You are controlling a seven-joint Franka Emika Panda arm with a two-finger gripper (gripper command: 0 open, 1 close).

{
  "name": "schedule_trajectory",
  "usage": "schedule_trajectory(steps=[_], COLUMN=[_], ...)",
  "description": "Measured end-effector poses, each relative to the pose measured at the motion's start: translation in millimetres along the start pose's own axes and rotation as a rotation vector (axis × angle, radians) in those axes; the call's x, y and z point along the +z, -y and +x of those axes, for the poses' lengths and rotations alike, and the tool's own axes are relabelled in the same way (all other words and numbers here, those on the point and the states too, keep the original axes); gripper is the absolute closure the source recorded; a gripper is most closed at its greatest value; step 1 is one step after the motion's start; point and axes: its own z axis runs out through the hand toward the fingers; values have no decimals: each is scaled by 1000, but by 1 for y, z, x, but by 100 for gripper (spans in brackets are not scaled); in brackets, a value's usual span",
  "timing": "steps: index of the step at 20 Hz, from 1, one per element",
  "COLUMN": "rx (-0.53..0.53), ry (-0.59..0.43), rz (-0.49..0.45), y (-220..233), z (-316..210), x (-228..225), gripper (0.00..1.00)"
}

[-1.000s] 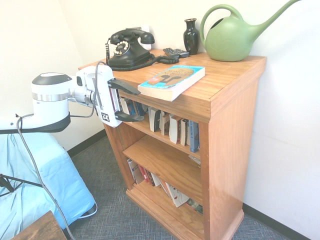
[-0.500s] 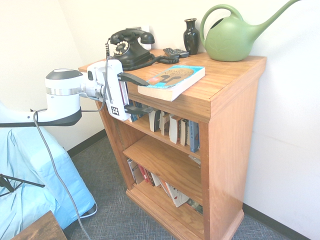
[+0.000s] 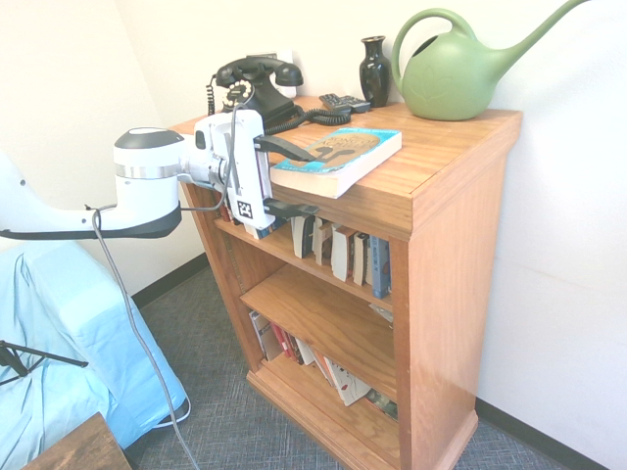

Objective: Organize the shelf

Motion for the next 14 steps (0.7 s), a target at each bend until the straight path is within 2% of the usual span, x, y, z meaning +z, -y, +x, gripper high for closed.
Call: schedule_trajectory(steps=[2, 3, 14], rx=[3, 4, 4], ry=[1, 2, 26], rz=[0, 1, 5], y=[1, 2, 7], z=[5, 7, 9], x=[1, 2, 6], gripper=[0, 100, 100])
